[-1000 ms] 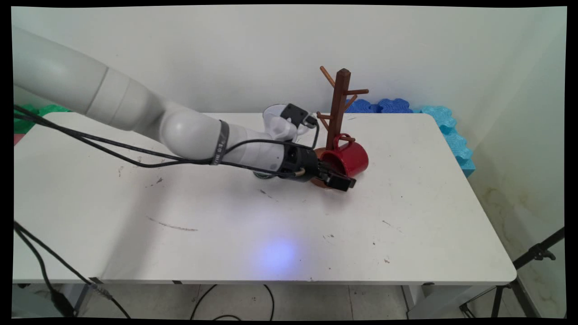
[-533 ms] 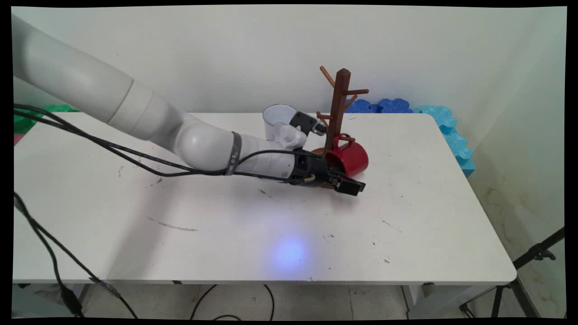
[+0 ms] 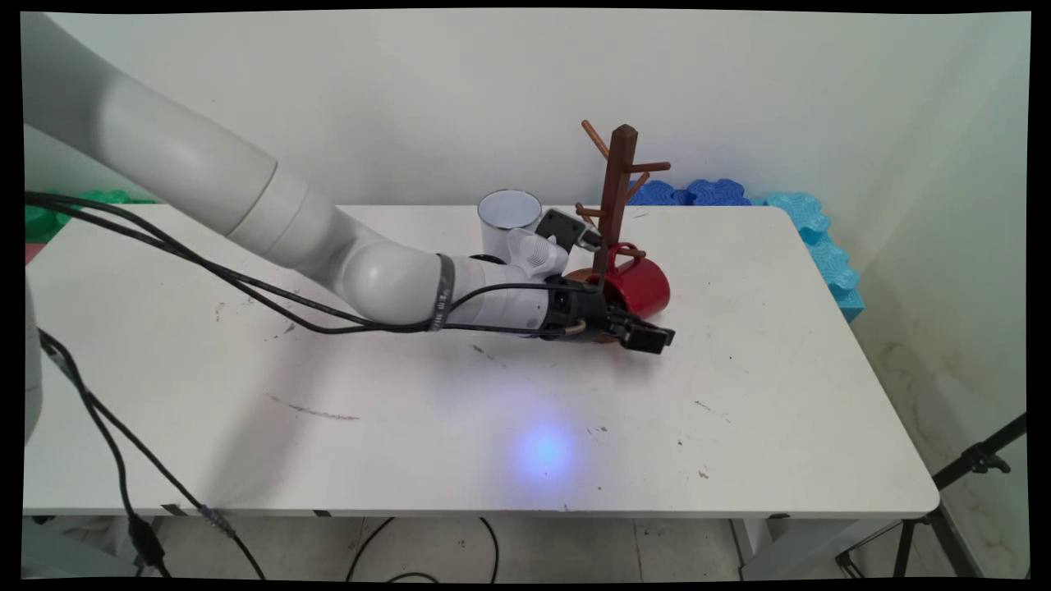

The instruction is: Pick up the red mug from the rack

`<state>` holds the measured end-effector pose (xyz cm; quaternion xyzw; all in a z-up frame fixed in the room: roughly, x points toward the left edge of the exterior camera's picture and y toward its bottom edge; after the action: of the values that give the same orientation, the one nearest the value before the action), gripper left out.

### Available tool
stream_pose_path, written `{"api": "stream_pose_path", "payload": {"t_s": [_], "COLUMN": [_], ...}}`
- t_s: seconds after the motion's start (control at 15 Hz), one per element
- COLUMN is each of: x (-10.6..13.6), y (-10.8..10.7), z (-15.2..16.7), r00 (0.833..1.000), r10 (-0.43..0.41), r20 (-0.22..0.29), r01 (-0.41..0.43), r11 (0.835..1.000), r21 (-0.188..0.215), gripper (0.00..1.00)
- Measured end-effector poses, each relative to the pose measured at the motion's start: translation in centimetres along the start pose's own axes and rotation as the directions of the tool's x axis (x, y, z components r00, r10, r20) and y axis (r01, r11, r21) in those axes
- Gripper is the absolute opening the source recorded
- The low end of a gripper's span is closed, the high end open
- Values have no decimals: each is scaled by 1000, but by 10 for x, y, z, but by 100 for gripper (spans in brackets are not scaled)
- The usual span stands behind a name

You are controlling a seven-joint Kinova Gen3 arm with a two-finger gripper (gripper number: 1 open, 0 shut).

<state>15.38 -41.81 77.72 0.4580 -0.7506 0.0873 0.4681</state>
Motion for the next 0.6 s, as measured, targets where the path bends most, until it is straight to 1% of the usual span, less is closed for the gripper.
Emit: {"api": "stream_pose_path", "payload": {"t_s": [0.27, 0.6], "x": [-5, -11], "y": [3, 4], "z": [1, -1], "r00": [1000, 999], "r10": [-15, -26], "r20": [-8, -20], "r01": [15, 27], "r11": [1000, 999], "r21": [20, 28], "gripper": [100, 100]}}
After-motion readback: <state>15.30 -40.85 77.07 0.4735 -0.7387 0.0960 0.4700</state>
